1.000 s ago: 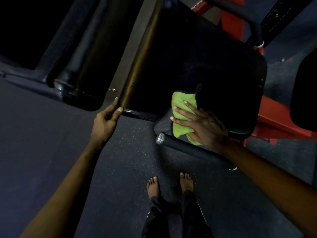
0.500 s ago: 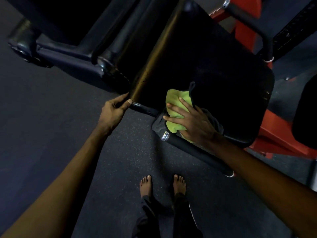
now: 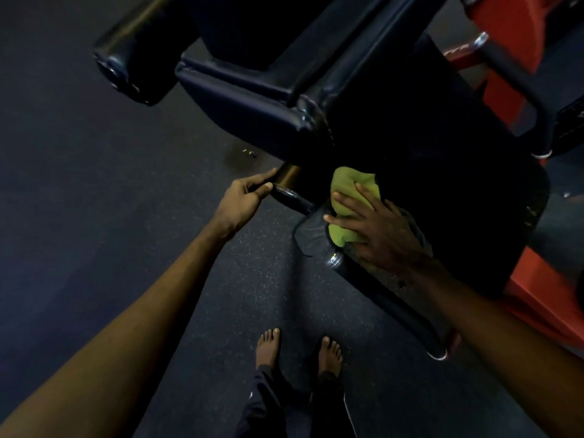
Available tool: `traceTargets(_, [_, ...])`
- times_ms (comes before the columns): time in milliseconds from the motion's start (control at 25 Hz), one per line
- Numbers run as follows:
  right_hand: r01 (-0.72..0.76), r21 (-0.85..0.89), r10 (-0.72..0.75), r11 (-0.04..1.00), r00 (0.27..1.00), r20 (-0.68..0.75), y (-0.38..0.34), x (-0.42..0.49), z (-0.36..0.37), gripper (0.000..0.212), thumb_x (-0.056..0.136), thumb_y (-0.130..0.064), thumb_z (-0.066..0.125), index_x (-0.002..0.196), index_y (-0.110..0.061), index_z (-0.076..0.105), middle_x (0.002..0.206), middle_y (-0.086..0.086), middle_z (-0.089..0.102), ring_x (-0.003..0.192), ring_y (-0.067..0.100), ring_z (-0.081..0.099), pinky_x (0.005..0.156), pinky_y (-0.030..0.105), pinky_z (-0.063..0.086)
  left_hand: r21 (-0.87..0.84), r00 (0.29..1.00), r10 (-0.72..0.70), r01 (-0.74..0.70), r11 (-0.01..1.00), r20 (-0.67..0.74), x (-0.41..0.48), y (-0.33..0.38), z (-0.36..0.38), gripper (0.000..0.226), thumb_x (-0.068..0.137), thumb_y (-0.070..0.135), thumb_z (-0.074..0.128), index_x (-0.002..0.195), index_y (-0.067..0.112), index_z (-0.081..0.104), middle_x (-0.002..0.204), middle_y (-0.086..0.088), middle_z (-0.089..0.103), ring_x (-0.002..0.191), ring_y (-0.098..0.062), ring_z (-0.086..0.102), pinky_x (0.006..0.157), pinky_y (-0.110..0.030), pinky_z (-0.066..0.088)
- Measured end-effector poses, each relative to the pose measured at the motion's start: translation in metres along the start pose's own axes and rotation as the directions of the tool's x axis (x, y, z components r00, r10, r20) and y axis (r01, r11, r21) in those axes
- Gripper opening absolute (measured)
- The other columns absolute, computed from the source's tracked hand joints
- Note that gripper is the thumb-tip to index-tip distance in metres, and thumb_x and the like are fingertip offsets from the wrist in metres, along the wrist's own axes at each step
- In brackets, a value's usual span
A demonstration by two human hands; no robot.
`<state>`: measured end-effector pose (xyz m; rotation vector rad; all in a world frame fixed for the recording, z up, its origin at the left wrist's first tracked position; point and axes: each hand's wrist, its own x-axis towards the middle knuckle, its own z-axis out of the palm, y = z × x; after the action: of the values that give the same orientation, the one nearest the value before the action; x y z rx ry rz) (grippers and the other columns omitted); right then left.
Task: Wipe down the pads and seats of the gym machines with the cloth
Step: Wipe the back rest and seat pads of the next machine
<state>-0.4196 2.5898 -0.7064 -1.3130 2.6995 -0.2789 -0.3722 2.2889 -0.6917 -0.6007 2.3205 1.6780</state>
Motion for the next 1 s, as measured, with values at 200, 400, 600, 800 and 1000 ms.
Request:
traceTargets(200, [0.030, 0.040, -0.032, 0.999, 0.998, 0.052, -0.033, 0.063, -0.015, 0.072, 0.080, -0.029, 0.074, 0.145, -0.047, 0.048, 0.167, -0.012, 0.024, 0.155, 0.032, 0.014, 0.103, 0.060, 0.037, -0.219, 0.996, -0.061, 0.074, 0.973, 0.065, -0.002, 0.002, -0.003, 0.049, 0.104, 0.048, 0.033, 0.132, 0.023, 0.065, 0.139, 0.008, 0.061, 0.131, -0.006, 0.051, 0.120, -0.041, 0.029])
traceTargets(400, [0.059, 0.084, -0.062, 0.995, 0.997, 0.040, -0.019, 0.035, -0.010, 0.074, 0.074, -0.037, 0.074, 0.143, -0.048, 0.050, 0.166, -0.012, 0.025, 0.155, 0.032, 0.015, 0.103, 0.062, 0.040, -0.251, 0.994, -0.052, 0.073, 0.965, 0.093, -0.003, 0.003, -0.005, 0.073, 0.102, 0.064, 0.011, 0.134, 0.024, 0.063, 0.144, 0.003, 0.057, 0.131, -0.005, 0.048, 0.117, -0.034, 0.025])
traceTargets(600, [-0.100, 0.219, 0.115, 0.970, 0.992, -0.059, -0.056, 0.100, -0.020, 0.052, 0.078, -0.045, 0.062, 0.130, -0.046, 0.063, 0.154, -0.013, 0.046, 0.144, 0.027, 0.040, 0.106, 0.055, 0.040, -0.436, 0.989, -0.143, 0.138, 0.889, 0.020, 0.001, 0.001, -0.001, 0.086, 0.098, 0.071, 0.009, 0.121, 0.014, 0.070, 0.119, -0.005, 0.072, 0.112, -0.018, 0.068, 0.104, -0.038, 0.047])
traceTargets(800, [-0.287, 0.321, 0.358, 0.902, 0.915, -0.185, 0.006, 0.083, -0.017, 0.049, 0.083, -0.033, 0.067, 0.131, -0.022, 0.068, 0.146, 0.000, 0.056, 0.136, 0.025, 0.051, 0.109, 0.040, 0.044, -0.270, 0.993, -0.090, 0.068, 0.961, -0.070, -0.007, 0.010, 0.012, 0.073, 0.103, 0.062, 0.010, 0.141, 0.018, 0.055, 0.145, -0.001, 0.056, 0.133, -0.016, 0.052, 0.120, -0.042, 0.030])
traceTargets(1000, [-0.583, 0.323, 0.640, 0.745, 0.762, -0.100, 0.047, 0.067, -0.026, 0.080, 0.087, -0.071, 0.050, 0.146, -0.016, 0.053, 0.159, 0.010, 0.039, 0.147, 0.037, 0.033, 0.116, 0.055, 0.035, 0.280, 0.988, 0.140, -0.115, 0.953, -0.071, -0.012, 0.026, 0.049, 0.049, 0.109, 0.030, 0.036, 0.152, 0.008, 0.035, 0.145, 0.007, 0.039, 0.134, -0.006, 0.033, 0.097, 0.003, 0.015])
